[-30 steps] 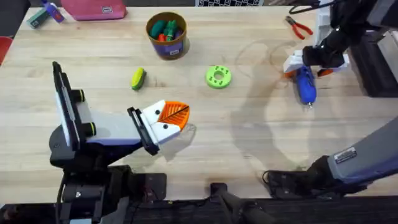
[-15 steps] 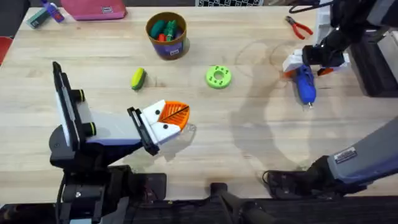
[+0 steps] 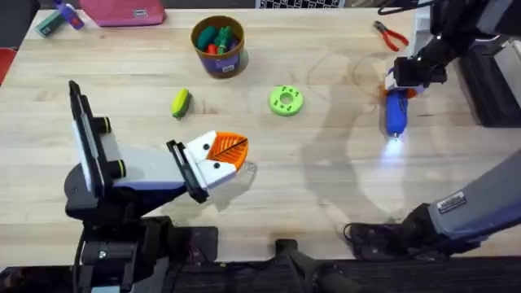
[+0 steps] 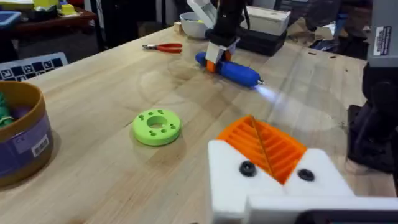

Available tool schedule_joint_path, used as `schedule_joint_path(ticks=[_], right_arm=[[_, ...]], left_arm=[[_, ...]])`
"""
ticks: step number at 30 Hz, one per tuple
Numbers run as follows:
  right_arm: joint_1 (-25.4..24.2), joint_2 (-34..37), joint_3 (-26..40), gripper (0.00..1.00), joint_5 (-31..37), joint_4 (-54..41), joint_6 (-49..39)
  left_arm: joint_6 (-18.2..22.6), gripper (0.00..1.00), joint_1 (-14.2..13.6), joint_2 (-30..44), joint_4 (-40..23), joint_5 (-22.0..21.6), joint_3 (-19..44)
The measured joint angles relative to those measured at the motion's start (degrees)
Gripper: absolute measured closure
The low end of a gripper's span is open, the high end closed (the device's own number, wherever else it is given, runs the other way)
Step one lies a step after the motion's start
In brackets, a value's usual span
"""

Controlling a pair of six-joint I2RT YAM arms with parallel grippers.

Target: Pick up the gripper from the table and insert it into the empty holder that is missing its gripper. Then pick up a screw, insert it into the mounting hole, and use the screwdriver to tighten it. Finally, clean up the table by picking up the vegetable and placing it into the bucket.

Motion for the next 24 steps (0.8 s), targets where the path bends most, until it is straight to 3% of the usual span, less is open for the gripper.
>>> schedule_joint_path(ticks=[13,17,24], right_arm=[[0.0,-1.4,0.3,0.979,-3.5,-2.8,0.0],[0.0,-7.9,0.8,0.979,-6.5,-4.4,0.0],[1.3,-27.1,4.5,0.979,-11.4,-3.5,0.7]], left_arm=[[0.0,0.993,0.0,0.0,0.0,0.0,0.0],[0.0,0.993,0.0,0.0,0.0,0.0,0.0],[0.0,0.993,0.0,0.0,0.0,0.0,0.0]])
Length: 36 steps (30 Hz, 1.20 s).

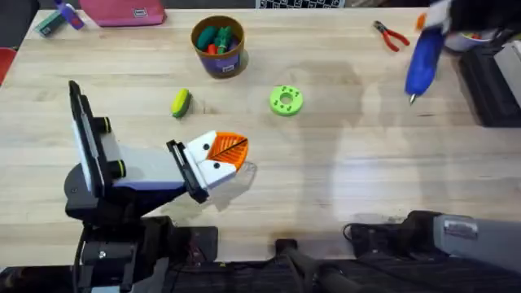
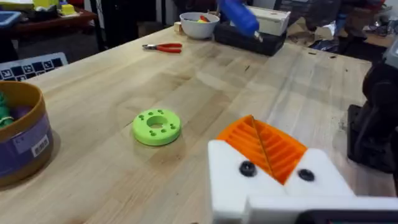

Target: Pick up the gripper from the table and insert it into the empty holder that is missing its gripper. Then pick up a screw, insert it into the mounting hole, and use the screwdriver to tighten it. Finally, clean up the table by picking up the vegetable and placing it into the bucket.

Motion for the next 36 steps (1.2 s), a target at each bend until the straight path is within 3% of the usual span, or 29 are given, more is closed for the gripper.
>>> schedule_joint_path(ticks=[10,21,27,31,36], right_arm=[[9.7,-19.4,0.3,0.979,-4.4,7.5,0.7],[18.6,-26.6,0.3,0.979,-18.9,11.2,6.6],[23.6,-28.0,-3.8,0.979,-22.6,27.1,11.3],[26.3,-29.1,-11.1,0.979,-23.8,39.4,16.4],[29.2,-28.0,-23.1,0.979,-24.9,62.1,24.1]], left_arm=[[0.0,0.994,0.0,0.0,0.0,0.0,0.0],[0.0,0.994,0.0,0.0,0.0,0.0,0.0],[0.0,0.994,0.0,0.0,0.0,0.0,0.0],[0.0,0.994,0.0,0.0,0.0,0.0,0.0],[0.0,0.994,0.0,0.0,0.0,0.0,0.0]])
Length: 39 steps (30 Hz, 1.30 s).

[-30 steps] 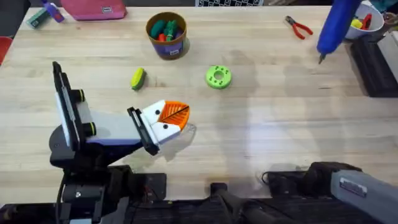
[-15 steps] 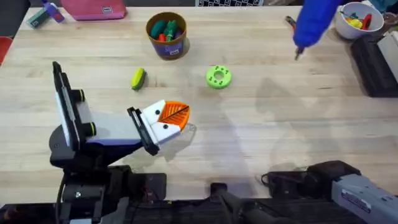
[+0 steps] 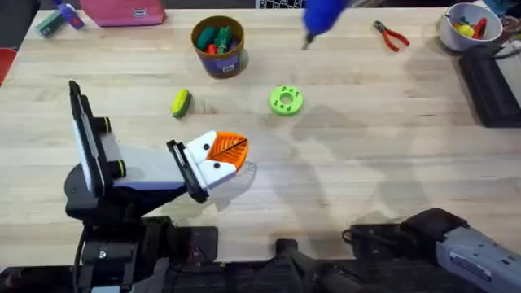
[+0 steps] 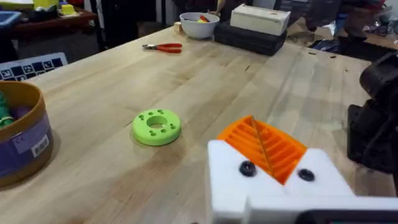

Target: Pick up the gripper from the table and insert it into the empty holder that is missing its gripper. Then pick up a screw, insert it into the mounting hole, and use the screwdriver to tighten it. Finally, clean up the table by picking up the vegetable and placing it into the bucket.

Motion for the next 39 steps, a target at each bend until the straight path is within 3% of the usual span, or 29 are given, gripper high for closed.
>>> schedule_joint_path(ticks=[4,12,26,39], right_arm=[[1.5,4.2,-5.9,0.979,-6.4,15.5,3.1],[5.6,14.8,-6.6,0.979,-22.2,31.8,4.5],[19.4,18.8,-6.6,0.979,-28.3,35.3,2.0],[23.0,19.4,-6.6,0.979,-28.6,35.7,-6.7]], left_arm=[[0.0,0.994,0.0,0.0,0.0,0.0,0.0],[0.0,0.994,0.0,0.0,0.0,0.0,0.0],[0.0,0.994,0.0,0.0,0.0,0.0,0.0],[0.0,0.994,0.0,0.0,0.0,0.0,0.0]])
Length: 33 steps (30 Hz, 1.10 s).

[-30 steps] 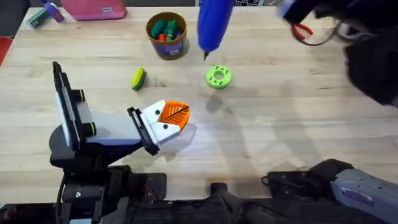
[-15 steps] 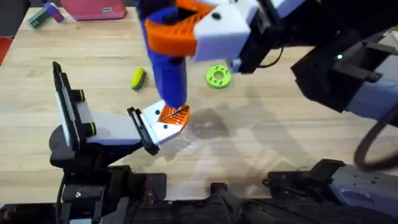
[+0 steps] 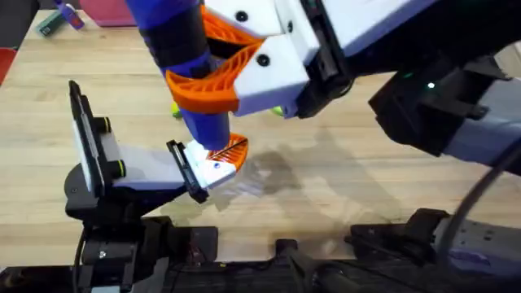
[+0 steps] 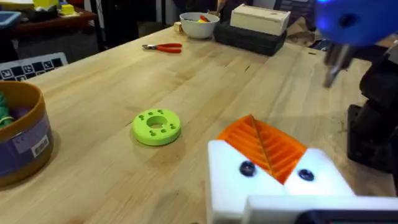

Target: Pick up the gripper from the table and insert it into the empty holder that is missing its gripper. Then pick up a screw, insert it into the mounting hole, and use the screwdriver to tighten it. Finally, clean up the table by picking up the vegetable and placing it into the bucket.

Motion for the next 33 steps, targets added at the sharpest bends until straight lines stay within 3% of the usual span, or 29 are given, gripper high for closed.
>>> schedule_joint_path(ticks=[12,33], right_arm=[[0.3,8.7,1.9,0.979,-1.8,0.7,-1.7],[2.8,9.1,4.7,0.979,-3.6,0.9,-5.8]], left_arm=[[0.0,0.994,0.0,0.0,0.0,0.0,0.0],[0.0,0.994,0.0,0.0,0.0,0.0,0.0]])
